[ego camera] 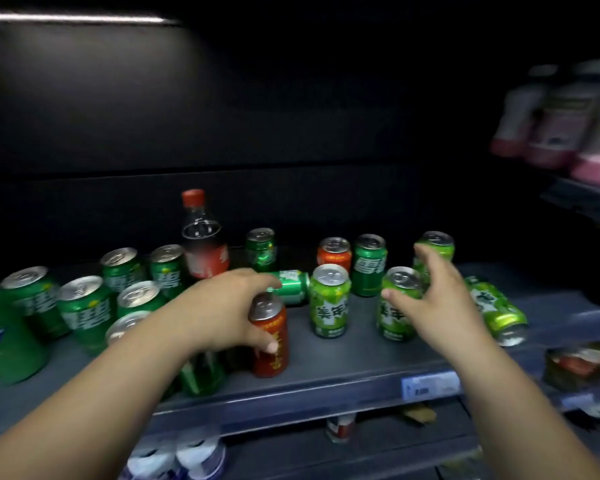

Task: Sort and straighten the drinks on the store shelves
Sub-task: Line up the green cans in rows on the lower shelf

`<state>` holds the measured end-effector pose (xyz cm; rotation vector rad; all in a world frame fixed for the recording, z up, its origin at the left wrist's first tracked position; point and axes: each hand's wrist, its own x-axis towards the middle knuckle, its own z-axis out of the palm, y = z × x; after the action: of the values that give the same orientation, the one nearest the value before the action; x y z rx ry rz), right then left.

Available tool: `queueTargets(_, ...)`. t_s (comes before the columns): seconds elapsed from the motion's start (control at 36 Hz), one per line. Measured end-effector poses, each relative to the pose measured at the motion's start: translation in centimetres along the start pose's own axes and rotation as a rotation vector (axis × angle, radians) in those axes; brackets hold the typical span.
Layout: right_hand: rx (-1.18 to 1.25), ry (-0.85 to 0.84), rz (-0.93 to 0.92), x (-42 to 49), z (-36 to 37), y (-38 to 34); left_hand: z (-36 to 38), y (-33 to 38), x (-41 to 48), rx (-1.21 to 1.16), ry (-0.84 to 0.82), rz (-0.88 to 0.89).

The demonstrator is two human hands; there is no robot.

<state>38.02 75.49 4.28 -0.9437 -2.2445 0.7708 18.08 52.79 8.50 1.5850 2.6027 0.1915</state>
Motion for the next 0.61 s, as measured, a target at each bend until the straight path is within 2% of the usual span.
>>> queueTargets(0.11, 0.03, -0.018, -0.218, -0.9, 0.5, -4.3, -1.8, -2.5, -2.0, -0.014, 0.088, -0.036)
queueTargets(0.31, 0.042, -0.27, -0.487, -3.2, 5.4, -12.8, -3.3, -9.9, -8.8, -0.033, 0.172, -0.25)
queueTargets(0.47, 0.044, -0.434, -0.629, -5.9, 11.2, -20.3, -4.7, -18.0, -15.6, 0.022, 0.173, -0.492)
queueTargets(0.61, 0.061, -0.534, -0.67, -8.6, 16.3, -25.7, -5.5, -24.4, -19.7, 0.044, 0.178, -0.584)
